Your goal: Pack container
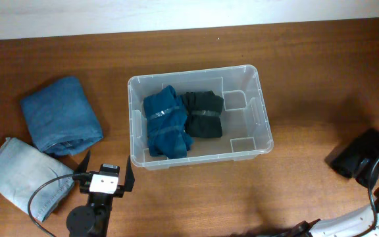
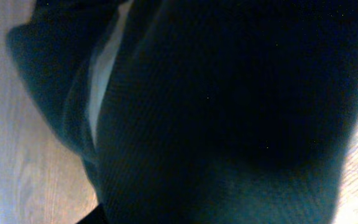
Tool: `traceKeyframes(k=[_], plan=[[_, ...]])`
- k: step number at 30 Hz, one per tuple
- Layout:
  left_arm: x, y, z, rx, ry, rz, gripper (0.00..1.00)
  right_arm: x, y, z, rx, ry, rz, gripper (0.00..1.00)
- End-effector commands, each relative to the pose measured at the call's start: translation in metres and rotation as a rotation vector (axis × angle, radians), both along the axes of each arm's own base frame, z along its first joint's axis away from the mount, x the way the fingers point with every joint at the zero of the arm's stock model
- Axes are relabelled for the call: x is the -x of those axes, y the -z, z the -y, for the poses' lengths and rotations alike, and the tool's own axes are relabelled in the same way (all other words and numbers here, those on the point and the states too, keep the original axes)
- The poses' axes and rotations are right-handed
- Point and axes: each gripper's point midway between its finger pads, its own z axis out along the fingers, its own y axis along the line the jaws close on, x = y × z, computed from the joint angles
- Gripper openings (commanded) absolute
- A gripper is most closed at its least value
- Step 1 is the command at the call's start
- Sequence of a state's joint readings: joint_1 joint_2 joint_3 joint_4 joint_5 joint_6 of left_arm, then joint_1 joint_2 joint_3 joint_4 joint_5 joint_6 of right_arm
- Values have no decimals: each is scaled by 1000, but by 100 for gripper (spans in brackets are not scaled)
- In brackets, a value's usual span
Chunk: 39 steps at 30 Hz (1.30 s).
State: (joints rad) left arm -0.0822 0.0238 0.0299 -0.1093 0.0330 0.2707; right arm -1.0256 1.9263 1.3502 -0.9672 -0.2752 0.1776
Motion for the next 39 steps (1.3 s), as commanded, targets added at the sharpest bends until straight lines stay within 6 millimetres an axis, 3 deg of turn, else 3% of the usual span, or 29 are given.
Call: traceKeyframes(k=[1,3,4,7,12,18,20,27,30,39], plan=[[0,2,0,-18,2,3,99,-31,-46,6,33,-63,101,35],[0,2,0,-18,2,3,99,-49,-70,-2,43,-123,146,34],[0,2,0,-18,2,3,99,-66,-93,-15,52,-194,188,33],[0,2,0,-18,2,3,100,-97,-134,-47,74,-339,255,33],[0,2,0,-18,2,3,99,-141,-202,-134,44,-636,423,33],[0,2,0,-18,2,3,99,-158,-238,-242,-67,-897,514,32],[0,2,0,-18,2,3,99,-160,-245,-280,-123,-988,552,32],[0,2,0,-18,2,3,99,-152,-239,-353,-143,-1190,512,27],[0,2,0,-18,2,3,99,-147,-229,-369,-97,-1249,447,26],[0,2,0,-18,2,3,99,-149,-183,-411,-17,-1194,281,25]])
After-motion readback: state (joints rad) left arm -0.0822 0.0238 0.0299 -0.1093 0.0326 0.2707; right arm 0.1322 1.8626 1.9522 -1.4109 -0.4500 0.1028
